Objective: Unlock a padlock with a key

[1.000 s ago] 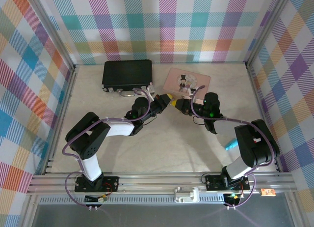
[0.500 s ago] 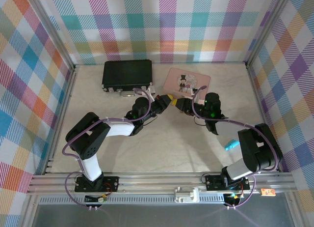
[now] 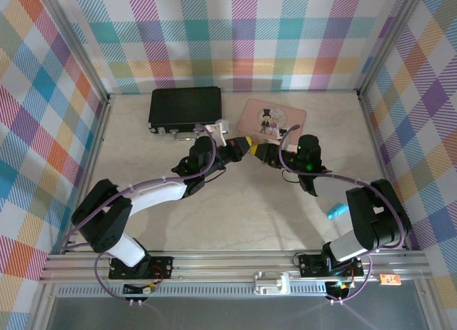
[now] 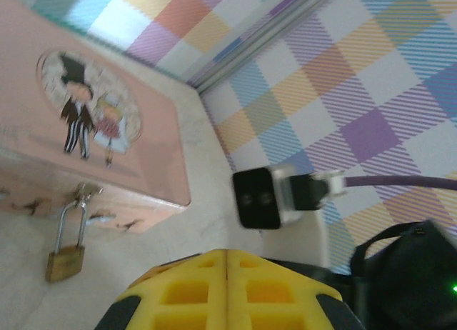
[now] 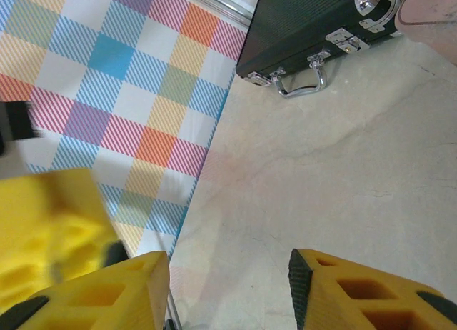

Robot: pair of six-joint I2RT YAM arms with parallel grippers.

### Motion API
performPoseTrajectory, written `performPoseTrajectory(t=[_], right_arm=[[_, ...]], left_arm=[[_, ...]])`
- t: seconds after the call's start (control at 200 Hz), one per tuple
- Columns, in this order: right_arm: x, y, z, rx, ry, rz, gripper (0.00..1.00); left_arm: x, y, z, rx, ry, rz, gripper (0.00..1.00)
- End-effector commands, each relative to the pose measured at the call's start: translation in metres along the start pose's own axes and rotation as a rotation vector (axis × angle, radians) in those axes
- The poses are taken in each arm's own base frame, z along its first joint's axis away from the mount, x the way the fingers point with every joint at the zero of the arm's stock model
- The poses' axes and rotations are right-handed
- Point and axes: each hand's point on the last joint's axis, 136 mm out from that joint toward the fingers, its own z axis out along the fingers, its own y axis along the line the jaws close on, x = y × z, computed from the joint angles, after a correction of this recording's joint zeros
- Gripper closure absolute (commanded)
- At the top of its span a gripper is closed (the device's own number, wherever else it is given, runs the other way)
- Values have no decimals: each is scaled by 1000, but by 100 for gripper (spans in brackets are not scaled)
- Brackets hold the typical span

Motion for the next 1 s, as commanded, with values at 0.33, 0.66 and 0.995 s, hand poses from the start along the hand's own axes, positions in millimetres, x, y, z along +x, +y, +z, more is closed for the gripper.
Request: performPoseTrajectory(t=[0.33,0.66,0.995], right_arm=[[3,11,-4,-36,-1,-65,54],[4,43,-8,-211,-9,-89,63],[5,48,-2,-260,5,-119,63]], left_arm=[[-9,6,-19,-204,-63,369,100],[-7,10,3,-17,-33,50,100],[-5,3,11,58,-14,-16,100]])
